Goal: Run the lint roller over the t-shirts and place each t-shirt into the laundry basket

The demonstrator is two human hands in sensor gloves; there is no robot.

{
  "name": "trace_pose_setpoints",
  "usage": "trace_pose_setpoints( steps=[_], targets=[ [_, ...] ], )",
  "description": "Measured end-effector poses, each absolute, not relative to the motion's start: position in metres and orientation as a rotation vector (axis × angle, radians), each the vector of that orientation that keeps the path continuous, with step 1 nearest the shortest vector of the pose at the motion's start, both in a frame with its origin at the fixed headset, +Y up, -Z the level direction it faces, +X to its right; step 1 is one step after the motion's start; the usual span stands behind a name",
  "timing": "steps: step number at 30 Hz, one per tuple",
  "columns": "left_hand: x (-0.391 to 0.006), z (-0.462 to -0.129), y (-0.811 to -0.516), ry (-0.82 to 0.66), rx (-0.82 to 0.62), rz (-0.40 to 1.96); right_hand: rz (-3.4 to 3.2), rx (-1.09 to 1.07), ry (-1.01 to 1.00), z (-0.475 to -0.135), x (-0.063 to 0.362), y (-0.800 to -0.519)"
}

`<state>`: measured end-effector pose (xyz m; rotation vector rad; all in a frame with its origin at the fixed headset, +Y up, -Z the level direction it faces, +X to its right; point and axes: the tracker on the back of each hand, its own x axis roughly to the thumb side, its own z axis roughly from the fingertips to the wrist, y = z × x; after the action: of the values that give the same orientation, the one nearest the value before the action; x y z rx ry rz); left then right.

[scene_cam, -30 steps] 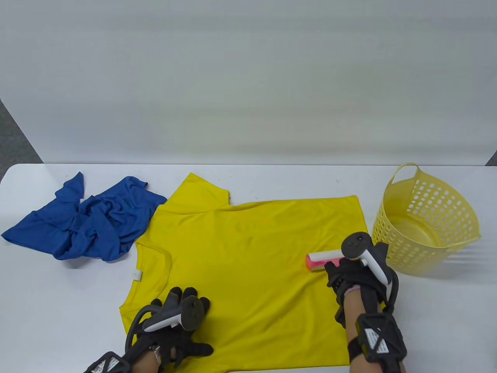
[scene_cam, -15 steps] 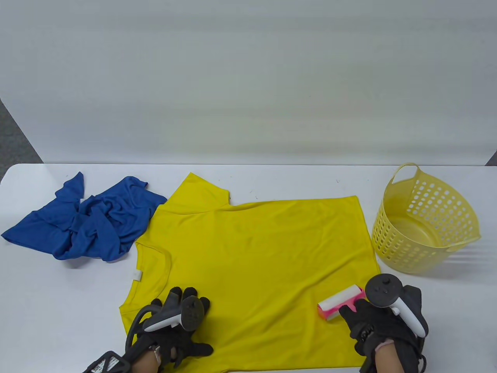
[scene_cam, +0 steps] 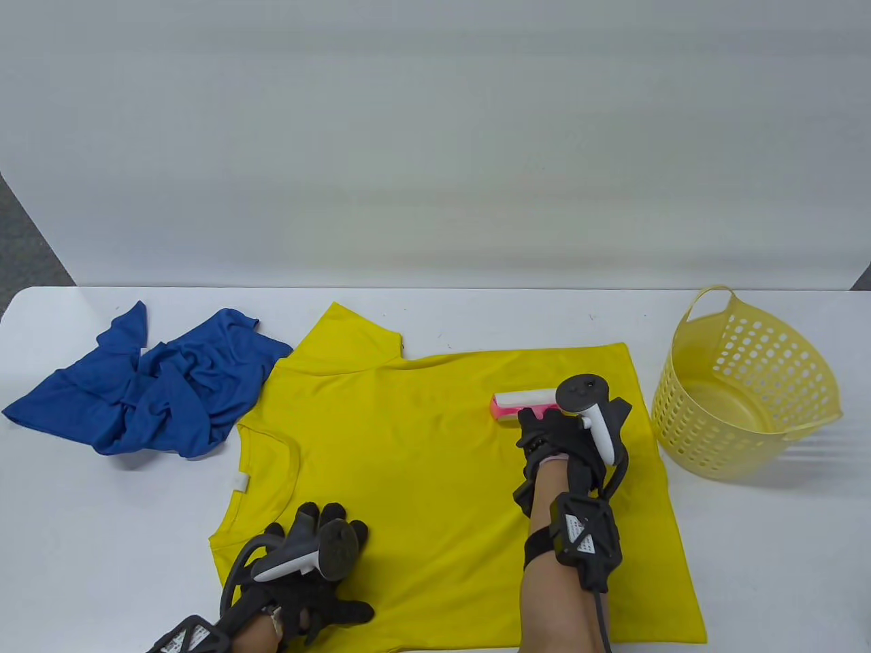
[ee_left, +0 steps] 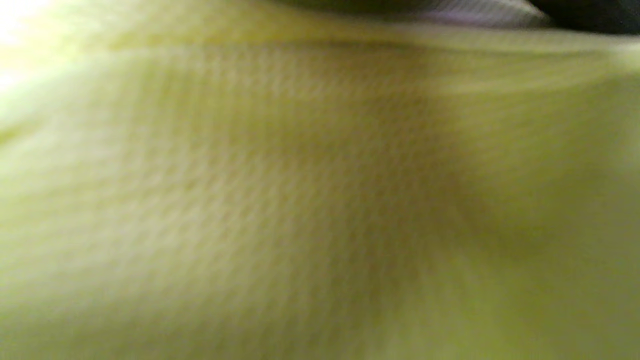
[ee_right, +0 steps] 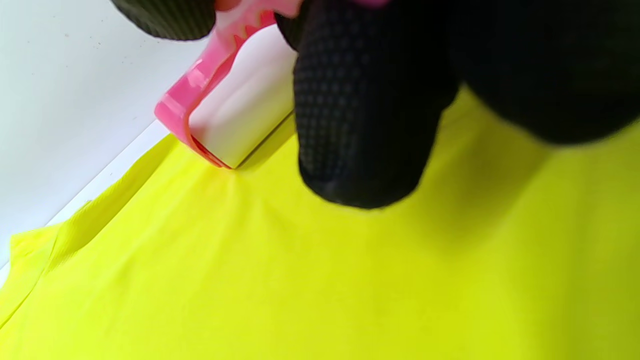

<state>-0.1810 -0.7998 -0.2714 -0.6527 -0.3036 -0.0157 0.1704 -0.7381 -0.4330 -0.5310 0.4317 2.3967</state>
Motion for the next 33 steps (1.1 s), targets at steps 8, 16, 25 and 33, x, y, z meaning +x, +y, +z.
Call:
trace_pose_setpoints(
  steps=[8,16,25,33],
  targets=[
    [-0.181,-0.271,-0.8,-0.305,-0.65,-0.012,2.512,-0.412,0.615,-0.4,0.187,-0.724],
    [-0.181,-0.271,-0.8,-0.305,-0.65,-0.011,2.463,-0.294,0.626,-0.305,0.236,-0.726],
    [-0.182,-0.271,-0.801,-0.304,-0.644,-0.007,2.478,-0.292,0.62,-0.284,0.26,-0.715],
    [-0.182,-0.271,-0.801,-0.304,-0.642,-0.007,2.381,-0.569,0.266,-0.263,0.328,-0.703]
  ],
)
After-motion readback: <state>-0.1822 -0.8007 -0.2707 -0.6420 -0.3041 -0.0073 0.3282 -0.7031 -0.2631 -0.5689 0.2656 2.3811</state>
